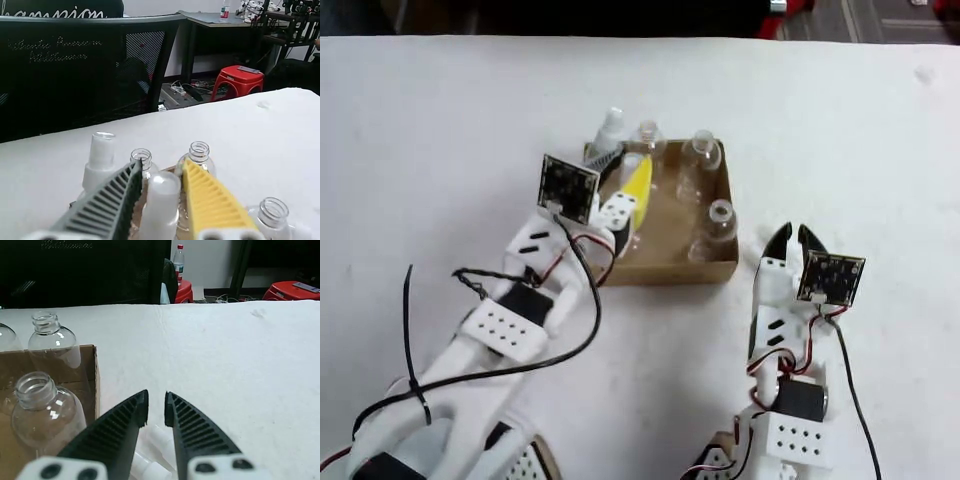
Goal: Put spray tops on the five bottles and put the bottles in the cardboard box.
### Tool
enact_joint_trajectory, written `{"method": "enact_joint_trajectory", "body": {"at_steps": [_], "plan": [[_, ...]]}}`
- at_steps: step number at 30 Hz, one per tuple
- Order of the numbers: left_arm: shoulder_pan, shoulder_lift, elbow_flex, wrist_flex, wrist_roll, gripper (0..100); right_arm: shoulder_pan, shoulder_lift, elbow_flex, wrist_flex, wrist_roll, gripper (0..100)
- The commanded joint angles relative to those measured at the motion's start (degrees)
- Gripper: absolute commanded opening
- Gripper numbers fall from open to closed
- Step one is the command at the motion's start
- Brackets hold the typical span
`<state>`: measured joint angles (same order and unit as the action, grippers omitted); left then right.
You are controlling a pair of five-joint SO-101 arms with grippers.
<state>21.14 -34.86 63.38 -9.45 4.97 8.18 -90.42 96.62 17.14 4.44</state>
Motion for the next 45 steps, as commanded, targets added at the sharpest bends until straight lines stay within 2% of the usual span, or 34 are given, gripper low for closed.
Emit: {"method": "enact_joint_trajectory", "body": {"at_steps": [1, 11, 18, 21, 24, 28, 32, 37, 43, 45], "plan": [[0.1, -1.9, -3.1, 6.2, 1.1, 15, -0.3, -0.6, 0.5, -1.4, 0.2, 4.9], [-6.5, -14.9, -13.5, 23.9, 4.0, 15, -0.3, -0.6, 0.5, -1.4, 0.2, 4.9], [-15.3, -31.3, -18.7, 48.6, 3.9, 15, -0.3, -0.6, 0.5, -1.4, 0.2, 4.9], [-21.8, -36.6, -18.5, 56.0, 3.5, 15, -0.1, -0.6, 0.4, -1.4, 0.2, 4.9], [-31.3, -39.7, -17.5, 62.5, 3.4, 15, 0.1, -0.6, -1.1, -0.7, 1.1, 5.0], [-45.1, -40.7, -11.7, 64.3, 3.5, 14, -1.4, -0.6, -10.7, 11.0, 5.1, 5.0], [-54.5, -41.0, -2.4, 64.3, 3.9, 14, -9.9, 0.0, -24.4, 24.7, 10.0, 5.0], [-62.1, -41.0, 5.3, 63.1, 3.9, 14, -26.9, 4.4, -39.6, 39.1, 20.4, 5.0], [-64.2, -41.0, 11.3, 62.2, 2.9, 15, -44.1, 29.4, -57.8, 48.7, 21.0, 5.0], [-65.4, -41.0, 12.8, 62.2, -1.6, 15, -48.8, 37.8, -64.0, 50.8, 18.8, 5.0]]}}
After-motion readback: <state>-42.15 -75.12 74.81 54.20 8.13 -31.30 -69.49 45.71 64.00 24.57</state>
